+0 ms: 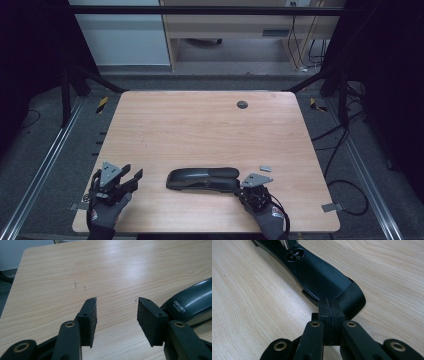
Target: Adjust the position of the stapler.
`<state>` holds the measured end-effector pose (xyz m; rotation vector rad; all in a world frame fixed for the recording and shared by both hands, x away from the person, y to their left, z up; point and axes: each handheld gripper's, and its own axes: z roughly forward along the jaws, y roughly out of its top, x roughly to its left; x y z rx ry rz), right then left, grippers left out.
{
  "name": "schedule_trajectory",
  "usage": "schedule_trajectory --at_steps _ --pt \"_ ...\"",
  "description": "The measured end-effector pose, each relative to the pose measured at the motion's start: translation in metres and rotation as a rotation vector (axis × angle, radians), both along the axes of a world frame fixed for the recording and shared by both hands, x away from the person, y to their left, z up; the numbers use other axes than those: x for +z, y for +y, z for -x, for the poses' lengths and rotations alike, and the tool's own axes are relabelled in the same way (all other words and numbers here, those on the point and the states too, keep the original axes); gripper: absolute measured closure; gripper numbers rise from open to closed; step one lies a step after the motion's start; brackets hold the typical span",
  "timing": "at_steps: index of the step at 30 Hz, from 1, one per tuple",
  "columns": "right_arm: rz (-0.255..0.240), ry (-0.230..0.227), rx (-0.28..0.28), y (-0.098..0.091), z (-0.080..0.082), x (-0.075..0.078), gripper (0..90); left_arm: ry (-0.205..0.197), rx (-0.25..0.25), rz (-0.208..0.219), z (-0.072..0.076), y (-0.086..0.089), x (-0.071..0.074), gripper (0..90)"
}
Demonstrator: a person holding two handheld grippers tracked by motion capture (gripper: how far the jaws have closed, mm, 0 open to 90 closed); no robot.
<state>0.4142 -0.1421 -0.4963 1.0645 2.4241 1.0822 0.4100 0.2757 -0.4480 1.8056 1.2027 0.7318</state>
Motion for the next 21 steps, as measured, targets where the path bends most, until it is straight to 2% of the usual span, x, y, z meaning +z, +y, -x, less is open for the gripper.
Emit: schedule_trajectory --at_steps 6,9,12,21 --pt "-0.004 -0.005 -0.001 0.0 -0.001 0.0 90.0 -0.012 -0.017 0.012 0.0 -0.001 -0.001 54.5" --pt "0.0 -0.006 0.0 0.0 -0.002 0.0 90.0 -0.017 -0.013 0.013 0.001 -0.001 -0.001 55.5" --pt "0.003 -0.027 0.003 0.0 -0.002 0.0 90.0 -0.016 0.006 0.017 0.001 0.0 -0.001 55.6" --pt "-0.047 -0.046 -0.028 -0.01 -0.001 0.008 88.3 -0.021 0.039 0.021 0.002 0.001 -0.003 53.1"
